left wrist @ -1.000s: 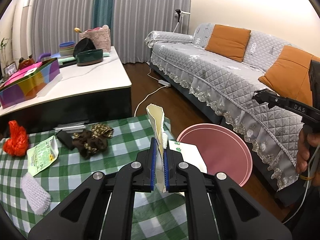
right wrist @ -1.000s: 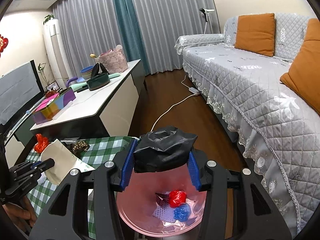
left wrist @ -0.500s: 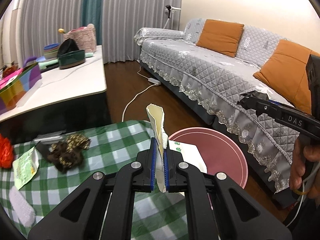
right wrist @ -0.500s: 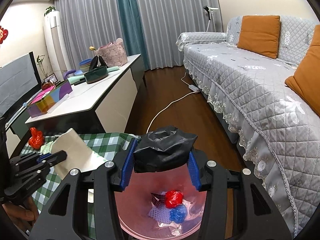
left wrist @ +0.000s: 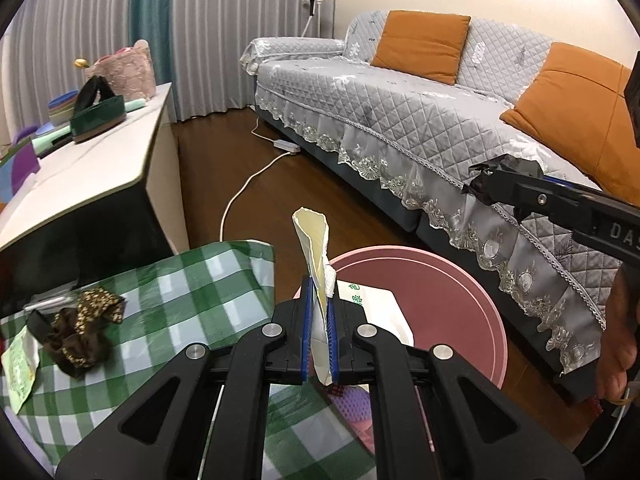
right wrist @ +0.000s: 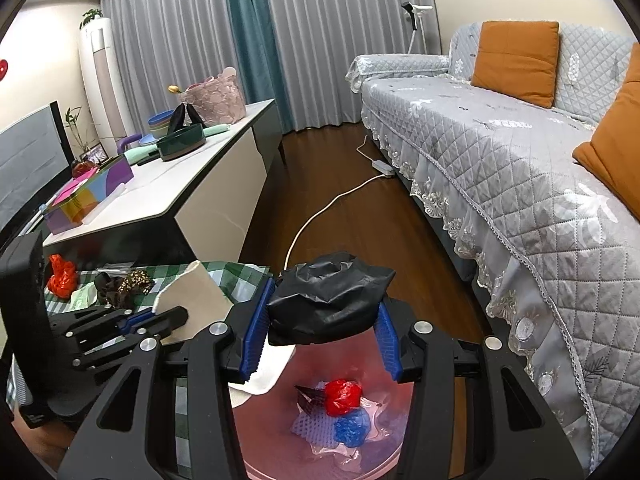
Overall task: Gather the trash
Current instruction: 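Open both grippers to drop the paper bag and black cloth into the bin, then move both grippers back to the bubble foam net and brown patterned cloth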
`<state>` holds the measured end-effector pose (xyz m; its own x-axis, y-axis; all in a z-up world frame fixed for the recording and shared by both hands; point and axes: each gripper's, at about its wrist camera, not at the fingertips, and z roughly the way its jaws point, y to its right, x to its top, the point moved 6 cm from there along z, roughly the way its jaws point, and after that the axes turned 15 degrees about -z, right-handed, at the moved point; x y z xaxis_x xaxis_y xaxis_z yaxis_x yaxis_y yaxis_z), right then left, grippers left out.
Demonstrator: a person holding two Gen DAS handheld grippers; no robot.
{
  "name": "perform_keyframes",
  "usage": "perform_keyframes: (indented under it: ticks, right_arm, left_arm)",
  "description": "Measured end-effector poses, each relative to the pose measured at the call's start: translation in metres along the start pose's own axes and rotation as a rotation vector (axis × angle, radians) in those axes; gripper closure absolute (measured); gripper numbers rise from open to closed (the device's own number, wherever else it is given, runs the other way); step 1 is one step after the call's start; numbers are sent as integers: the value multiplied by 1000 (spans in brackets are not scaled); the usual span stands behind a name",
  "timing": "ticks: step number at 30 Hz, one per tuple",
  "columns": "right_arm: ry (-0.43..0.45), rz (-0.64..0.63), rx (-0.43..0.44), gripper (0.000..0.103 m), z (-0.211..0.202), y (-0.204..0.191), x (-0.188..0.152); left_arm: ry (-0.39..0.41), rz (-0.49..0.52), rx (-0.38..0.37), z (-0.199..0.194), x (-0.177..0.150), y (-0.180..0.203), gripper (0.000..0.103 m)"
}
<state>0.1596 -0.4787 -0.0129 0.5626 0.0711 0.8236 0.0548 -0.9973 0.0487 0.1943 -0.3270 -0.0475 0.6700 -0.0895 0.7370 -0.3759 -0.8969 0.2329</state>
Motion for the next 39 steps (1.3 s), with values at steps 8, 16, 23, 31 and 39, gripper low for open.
perform_keyframes:
  ticks: [8, 16, 23, 31, 39]
  right_arm:
    - [-46, 24, -29, 34, 10, 11, -8]
    - [-51, 61, -24, 34, 10, 15, -11]
    - [-51, 35, 0, 34, 7, -7, -8]
    - [-42, 8, 41, 34, -3, -48, -5]
    - [20, -52, 91, 33, -17, -102, 10]
  left_arm:
    - [-20, 1, -34, 8, -5, 2, 62]
    - [-5, -46, -19, -17, -13, -19, 62]
    - [45, -85, 16, -63, -17, -48, 54]
    - [145, -199, 102, -130, -31, -116, 38]
    - [190, -349, 291, -166, -61, -212, 35]
